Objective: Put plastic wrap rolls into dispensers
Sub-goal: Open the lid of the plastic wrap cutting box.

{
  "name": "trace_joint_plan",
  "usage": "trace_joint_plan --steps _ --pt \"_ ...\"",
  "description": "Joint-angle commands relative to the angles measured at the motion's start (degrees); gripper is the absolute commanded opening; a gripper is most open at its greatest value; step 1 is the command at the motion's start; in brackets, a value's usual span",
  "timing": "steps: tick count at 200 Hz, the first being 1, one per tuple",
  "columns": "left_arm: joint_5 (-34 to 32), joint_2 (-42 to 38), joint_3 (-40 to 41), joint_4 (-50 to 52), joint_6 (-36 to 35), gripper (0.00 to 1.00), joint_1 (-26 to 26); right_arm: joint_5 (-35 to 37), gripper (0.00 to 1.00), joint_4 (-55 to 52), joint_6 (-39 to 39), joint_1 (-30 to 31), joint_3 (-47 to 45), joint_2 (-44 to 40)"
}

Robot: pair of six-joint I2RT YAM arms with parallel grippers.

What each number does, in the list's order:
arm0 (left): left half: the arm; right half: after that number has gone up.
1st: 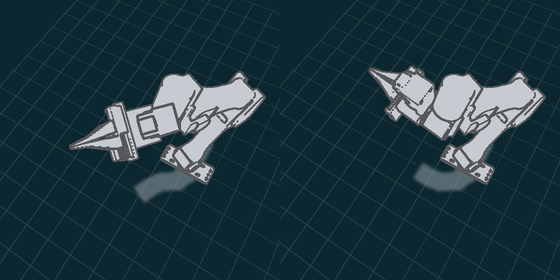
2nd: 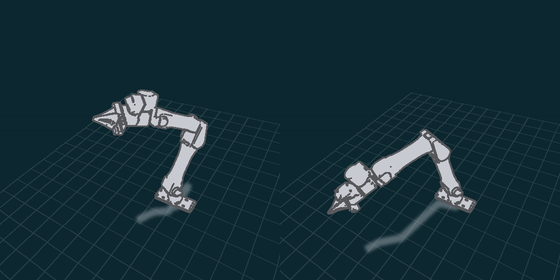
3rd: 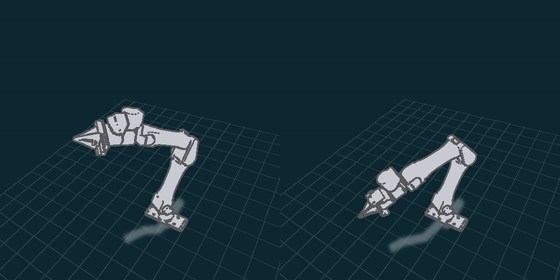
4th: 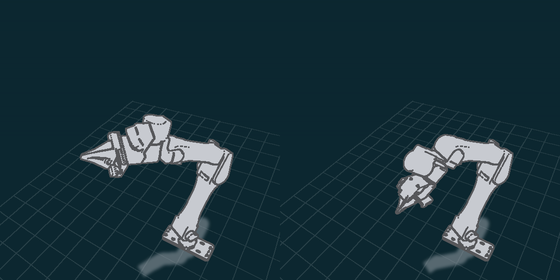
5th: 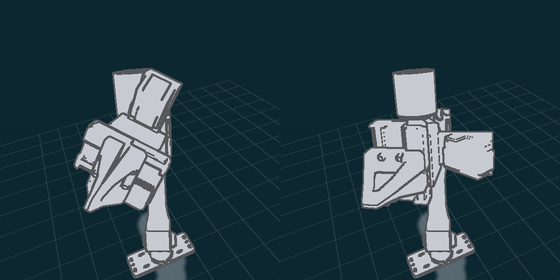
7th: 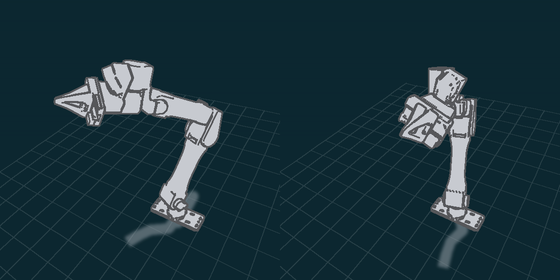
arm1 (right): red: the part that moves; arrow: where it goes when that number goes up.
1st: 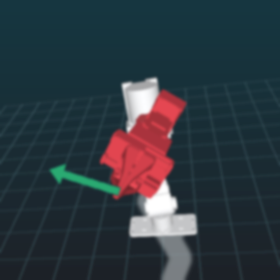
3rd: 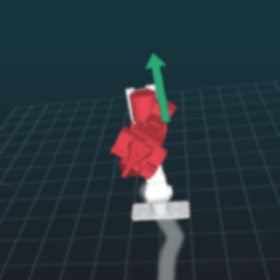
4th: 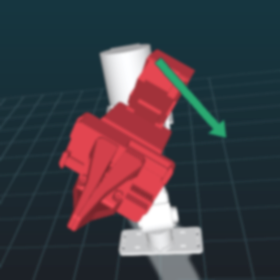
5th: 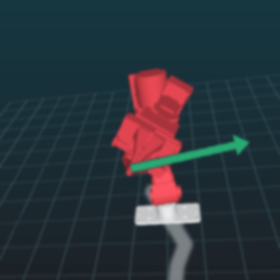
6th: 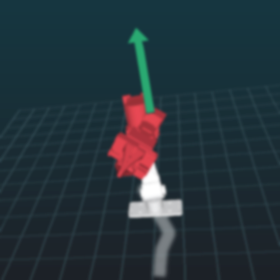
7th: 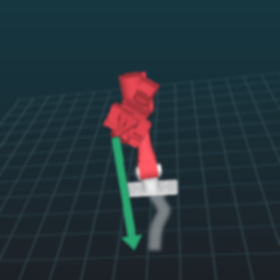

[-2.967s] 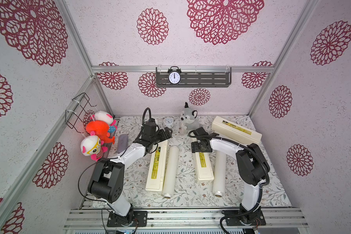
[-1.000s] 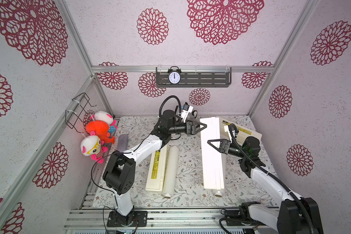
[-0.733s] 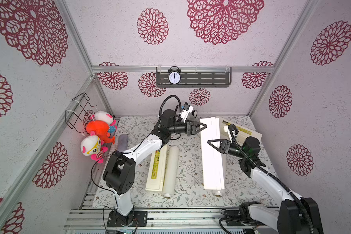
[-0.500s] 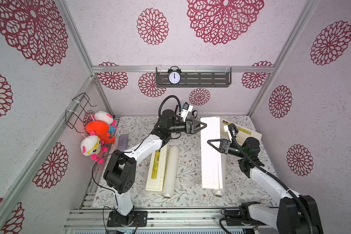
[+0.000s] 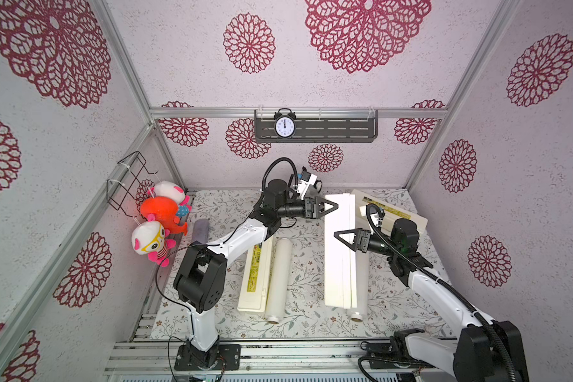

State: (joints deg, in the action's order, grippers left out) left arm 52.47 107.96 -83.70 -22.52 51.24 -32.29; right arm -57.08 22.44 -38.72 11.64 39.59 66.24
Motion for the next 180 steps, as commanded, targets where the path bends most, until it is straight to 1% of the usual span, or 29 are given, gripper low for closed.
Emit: trace_joint_plan --steps 1,39,70,87,107,140,159,180 --pt "4.01 0.05 -0.91 -5.71 3.23 0.98 -1.68 -4.92 0.64 1.22 1.7 2.03 2.24 1.01" --pt "6.89 -0.16 -0.26 -7.42 3.94 0.98 -2.86 -8.4 0.62 11.41 -4.89 2.02 1.19 2.4" --pt "8.99 -0.42 0.9 -9.05 5.54 0.98 -2.95 -10.12 0.61 16.86 -8.45 2.07 0.75 2.36" --pt "8.9 -0.86 0.91 -9.08 5.33 0.98 -2.69 -10.03 0.61 16.28 -8.18 2.15 0.9 2.33" --pt "6.96 -1.76 1.59 -9.15 5.08 0.98 -1.96 -8.92 0.61 13.22 -6.53 2.23 1.14 2.62" --pt "3.51 -4.24 5.22 -12.4 7.56 0.98 0.73 -6.76 0.61 9.39 -4.74 1.01 1.26 2.29" --pt "1.74 -5.52 6.22 -12.06 7.5 0.98 1.91 -6.12 0.61 9.29 -5.01 0.39 1.34 2.66" --pt "0.37 -5.67 5.52 -10.24 6.68 0.98 2.19 -6.18 0.61 10.08 -5.49 0.49 1.33 2.6"
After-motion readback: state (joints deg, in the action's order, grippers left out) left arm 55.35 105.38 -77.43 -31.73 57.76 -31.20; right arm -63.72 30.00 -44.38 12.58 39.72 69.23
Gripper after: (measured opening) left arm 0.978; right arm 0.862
